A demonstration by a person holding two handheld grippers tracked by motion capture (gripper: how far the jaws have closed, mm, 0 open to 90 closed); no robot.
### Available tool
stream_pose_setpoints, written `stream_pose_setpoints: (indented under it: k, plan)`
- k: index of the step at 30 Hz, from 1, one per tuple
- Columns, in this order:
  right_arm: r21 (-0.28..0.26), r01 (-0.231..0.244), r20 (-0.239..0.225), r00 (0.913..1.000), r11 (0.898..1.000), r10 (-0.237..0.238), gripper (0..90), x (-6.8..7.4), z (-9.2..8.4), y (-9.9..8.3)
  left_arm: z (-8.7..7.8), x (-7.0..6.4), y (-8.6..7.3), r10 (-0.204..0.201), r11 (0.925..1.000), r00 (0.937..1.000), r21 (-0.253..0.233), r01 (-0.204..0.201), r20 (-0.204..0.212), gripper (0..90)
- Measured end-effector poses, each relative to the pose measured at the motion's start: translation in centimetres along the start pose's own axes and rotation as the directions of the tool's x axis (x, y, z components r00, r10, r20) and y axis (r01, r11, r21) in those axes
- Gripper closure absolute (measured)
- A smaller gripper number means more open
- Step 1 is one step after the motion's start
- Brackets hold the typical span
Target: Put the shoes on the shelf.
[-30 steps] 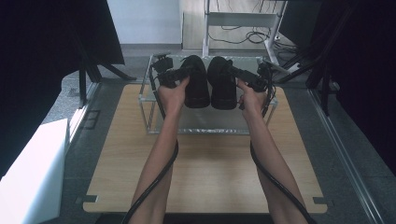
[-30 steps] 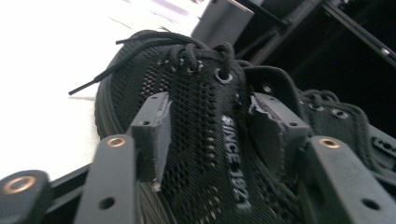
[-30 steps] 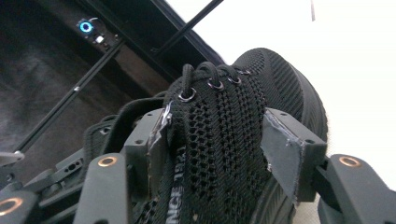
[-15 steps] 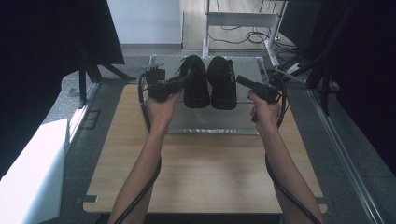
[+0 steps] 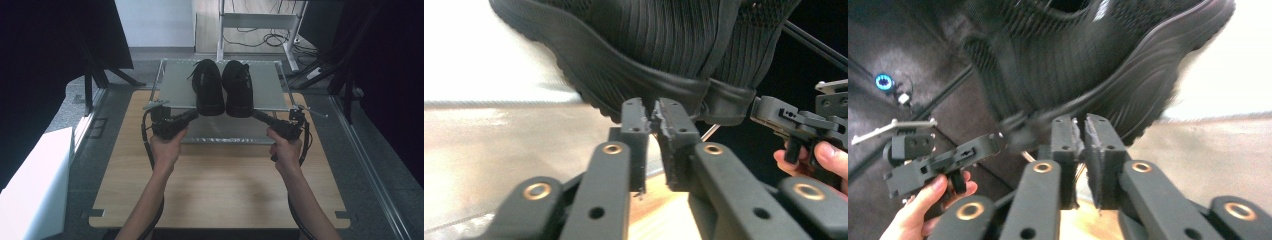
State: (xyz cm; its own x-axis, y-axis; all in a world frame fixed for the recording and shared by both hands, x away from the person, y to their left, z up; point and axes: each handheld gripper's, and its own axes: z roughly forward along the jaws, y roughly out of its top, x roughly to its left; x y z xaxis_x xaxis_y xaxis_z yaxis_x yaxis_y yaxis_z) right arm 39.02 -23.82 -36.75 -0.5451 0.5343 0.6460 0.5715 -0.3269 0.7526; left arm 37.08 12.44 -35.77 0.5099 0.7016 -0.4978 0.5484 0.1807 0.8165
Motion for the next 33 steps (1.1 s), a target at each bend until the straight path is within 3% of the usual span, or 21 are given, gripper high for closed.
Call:
stream_pose_setpoints:
  k: [6,13,25,28,33]
  plan:
    - [0.017,0.007,0.034,0.9994,1.0,-0.007,89.6,-0.1,1.0,-0.7,1.4,-0.2,-0.4,0.009,0.9999,0.9999,0.007,-0.009,-0.008,88.8]
    - [-0.016,-0.002,0.059,0.9982,1.0,0.003,89.7,-0.2,1.8,-0.6,2.2,0.1,0.2,0.008,0.9999,0.9992,0.012,-0.008,-0.039,89.2]
    - [-0.018,-0.044,0.105,0.9935,0.999,0.046,89.6,-1.4,4.0,0.4,4.2,1.6,1.7,-0.041,0.9985,0.9972,0.033,0.044,-0.062,89.0]
    - [-0.017,-0.056,0.096,0.9937,0.998,0.058,89.4,-1.7,4.3,0.4,4.2,1.8,1.8,-0.042,0.9983,0.9971,0.036,0.044,-0.063,88.9]
    - [-0.005,-0.038,0.082,0.9959,0.999,0.039,78.3,-1.7,3.8,0.2,3.8,1.5,1.3,-0.019,0.9993,0.9988,0.03,0.02,-0.046,78.0]
